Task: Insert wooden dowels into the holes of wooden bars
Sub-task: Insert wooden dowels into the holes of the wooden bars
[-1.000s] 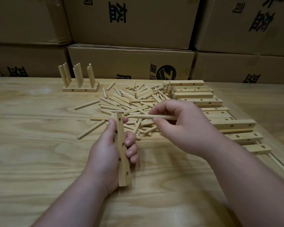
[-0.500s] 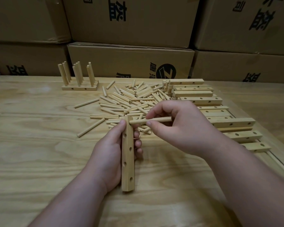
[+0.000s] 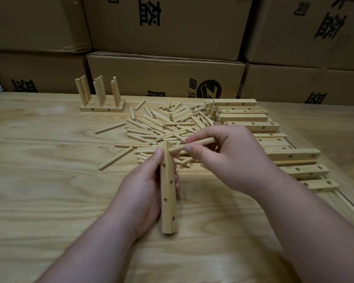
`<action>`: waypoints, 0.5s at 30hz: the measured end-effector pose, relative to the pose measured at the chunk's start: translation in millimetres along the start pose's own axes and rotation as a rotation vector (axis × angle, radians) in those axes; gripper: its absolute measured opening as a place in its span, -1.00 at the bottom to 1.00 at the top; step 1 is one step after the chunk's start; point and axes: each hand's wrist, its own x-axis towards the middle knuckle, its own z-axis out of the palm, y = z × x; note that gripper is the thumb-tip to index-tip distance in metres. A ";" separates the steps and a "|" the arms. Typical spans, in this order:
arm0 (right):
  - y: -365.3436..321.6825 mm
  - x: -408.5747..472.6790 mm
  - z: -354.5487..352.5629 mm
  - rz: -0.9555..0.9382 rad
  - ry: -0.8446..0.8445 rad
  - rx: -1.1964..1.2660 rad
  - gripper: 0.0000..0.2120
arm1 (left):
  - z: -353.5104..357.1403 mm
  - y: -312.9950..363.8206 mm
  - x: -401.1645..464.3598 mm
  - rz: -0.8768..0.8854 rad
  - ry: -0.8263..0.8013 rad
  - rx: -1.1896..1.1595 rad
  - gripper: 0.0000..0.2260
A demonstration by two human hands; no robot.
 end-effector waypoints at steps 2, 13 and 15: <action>0.7 1.3 -1.5 0.011 0.046 0.036 -0.95 | 1.0 0.2 -1.4 -0.007 -0.049 -0.041 -0.67; 14.1 7.9 -19.8 0.241 0.116 -0.195 -0.61 | -3.1 5.1 2.7 -0.067 -0.010 -0.120 -0.71; 23.4 8.8 -22.9 0.337 -0.052 -0.497 -0.75 | -3.9 5.4 3.9 -0.049 0.000 -0.147 -0.68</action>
